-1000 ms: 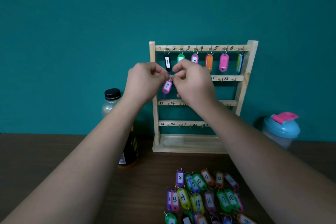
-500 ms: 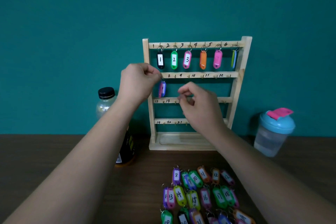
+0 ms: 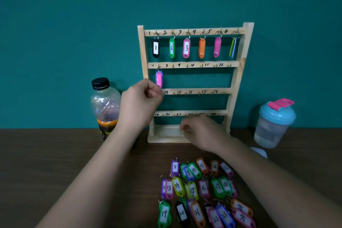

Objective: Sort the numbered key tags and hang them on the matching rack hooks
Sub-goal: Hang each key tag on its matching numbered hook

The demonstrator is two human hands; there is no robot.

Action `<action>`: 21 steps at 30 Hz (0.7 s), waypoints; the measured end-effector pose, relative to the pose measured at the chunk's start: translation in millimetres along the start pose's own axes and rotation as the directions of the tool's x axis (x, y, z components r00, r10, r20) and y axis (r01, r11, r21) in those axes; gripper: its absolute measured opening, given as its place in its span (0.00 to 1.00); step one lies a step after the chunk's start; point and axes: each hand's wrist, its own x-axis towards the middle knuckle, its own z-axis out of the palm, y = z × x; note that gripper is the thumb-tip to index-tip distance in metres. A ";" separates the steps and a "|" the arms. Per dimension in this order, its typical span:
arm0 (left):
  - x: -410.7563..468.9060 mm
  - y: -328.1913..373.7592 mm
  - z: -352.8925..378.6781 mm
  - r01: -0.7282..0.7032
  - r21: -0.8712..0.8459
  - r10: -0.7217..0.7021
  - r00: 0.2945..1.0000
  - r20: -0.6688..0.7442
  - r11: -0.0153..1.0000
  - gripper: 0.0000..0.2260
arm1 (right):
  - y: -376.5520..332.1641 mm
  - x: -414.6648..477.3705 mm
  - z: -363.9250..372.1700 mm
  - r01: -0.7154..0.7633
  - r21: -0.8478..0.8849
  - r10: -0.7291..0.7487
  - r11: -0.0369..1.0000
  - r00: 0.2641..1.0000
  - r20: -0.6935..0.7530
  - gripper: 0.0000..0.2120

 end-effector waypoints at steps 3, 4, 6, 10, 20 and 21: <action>-23.9 -14.3 8.2 0.018 -0.006 -0.018 0.998 0.058 1.000 0.06 | 1.8 -3.6 15.9 -0.013 -0.053 0.014 0.999 1.000 0.025 0.06; -32.5 -20.6 11.5 0.033 0.000 -0.033 0.996 0.086 0.999 0.06 | 3.0 -5.1 21.2 -0.030 -0.072 0.033 0.997 0.998 0.048 0.07; -50.0 -35.0 18.4 0.068 0.027 -0.071 0.986 0.148 0.997 0.06 | 5.6 -7.5 29.1 -0.067 -0.119 0.079 0.991 0.992 0.098 0.12; -80.2 -63.6 29.7 0.135 0.107 -0.161 0.944 0.287 0.985 0.06 | 14.5 -10.3 36.9 -0.110 -0.070 0.116 0.991 0.989 0.087 0.13; -103.4 -70.0 44.5 0.194 0.280 -0.317 0.800 0.510 0.940 0.08 | 18.8 -25.1 37.8 -0.090 0.055 0.089 0.994 0.996 0.019 0.12; -104.9 -68.8 47.1 0.202 0.287 -0.326 0.801 0.501 0.936 0.09 | 18.4 -27.9 38.6 -0.086 0.059 0.085 0.995 0.996 0.012 0.12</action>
